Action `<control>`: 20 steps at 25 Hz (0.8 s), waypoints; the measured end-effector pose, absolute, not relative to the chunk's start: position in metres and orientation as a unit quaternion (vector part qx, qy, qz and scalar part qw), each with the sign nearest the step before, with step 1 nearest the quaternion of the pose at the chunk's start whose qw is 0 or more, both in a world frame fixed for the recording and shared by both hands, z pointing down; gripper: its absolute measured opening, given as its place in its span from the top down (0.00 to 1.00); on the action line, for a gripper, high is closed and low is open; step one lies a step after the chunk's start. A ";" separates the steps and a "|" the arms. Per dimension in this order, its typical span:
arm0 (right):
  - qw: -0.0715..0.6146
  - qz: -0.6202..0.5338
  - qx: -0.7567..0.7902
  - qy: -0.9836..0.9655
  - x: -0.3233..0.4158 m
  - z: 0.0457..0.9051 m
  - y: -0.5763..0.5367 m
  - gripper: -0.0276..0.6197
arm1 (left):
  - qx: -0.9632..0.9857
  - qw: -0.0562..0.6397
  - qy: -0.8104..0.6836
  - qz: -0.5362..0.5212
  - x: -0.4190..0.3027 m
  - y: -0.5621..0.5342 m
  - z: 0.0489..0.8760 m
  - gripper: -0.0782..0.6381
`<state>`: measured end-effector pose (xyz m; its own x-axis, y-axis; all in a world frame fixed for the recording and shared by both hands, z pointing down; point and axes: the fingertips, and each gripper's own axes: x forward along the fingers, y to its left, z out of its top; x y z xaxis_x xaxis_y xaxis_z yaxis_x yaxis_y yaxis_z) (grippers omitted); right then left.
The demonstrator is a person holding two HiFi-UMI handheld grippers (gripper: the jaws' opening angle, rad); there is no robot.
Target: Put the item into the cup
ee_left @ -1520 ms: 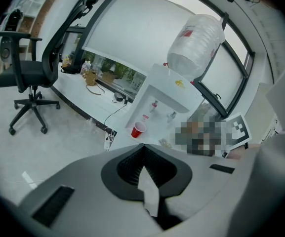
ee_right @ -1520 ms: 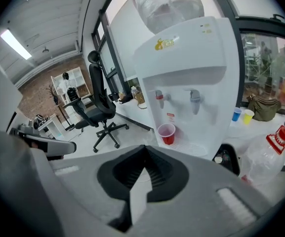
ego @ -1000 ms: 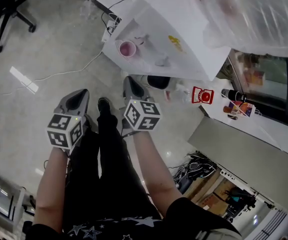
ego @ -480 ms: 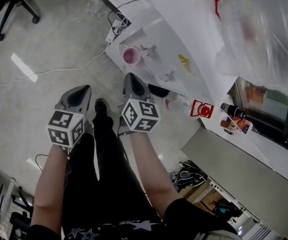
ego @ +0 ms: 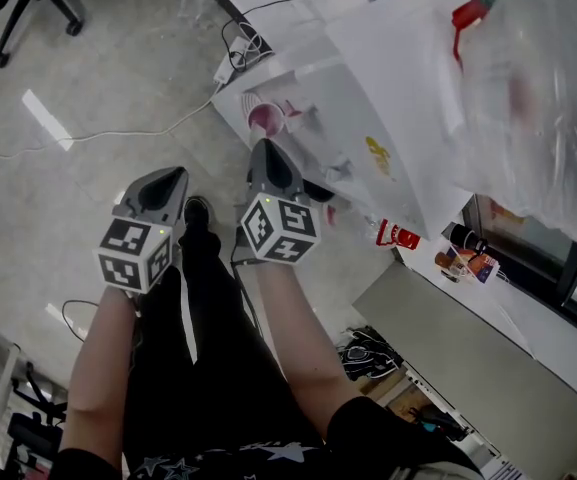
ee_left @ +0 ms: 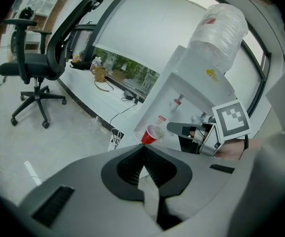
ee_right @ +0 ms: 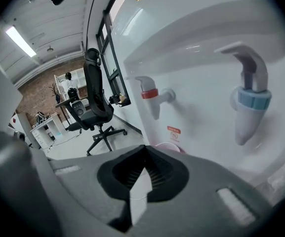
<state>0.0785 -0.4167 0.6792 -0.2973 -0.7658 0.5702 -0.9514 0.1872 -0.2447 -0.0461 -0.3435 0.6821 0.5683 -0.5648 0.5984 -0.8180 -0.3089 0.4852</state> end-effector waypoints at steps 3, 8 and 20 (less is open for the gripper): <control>0.163 0.283 0.578 -0.748 0.084 0.681 -0.423 0.95 | 0.792 0.392 -0.439 0.162 -0.048 -0.349 0.684 0.88; 0.165 0.282 0.588 -0.740 0.089 0.688 -0.433 0.96 | 0.793 0.386 -0.442 0.163 -0.052 -0.359 0.686 0.88; 0.185 0.272 0.604 -0.725 0.096 0.708 -0.451 0.95 | 0.793 0.391 -0.437 0.167 -0.054 -0.361 0.692 0.88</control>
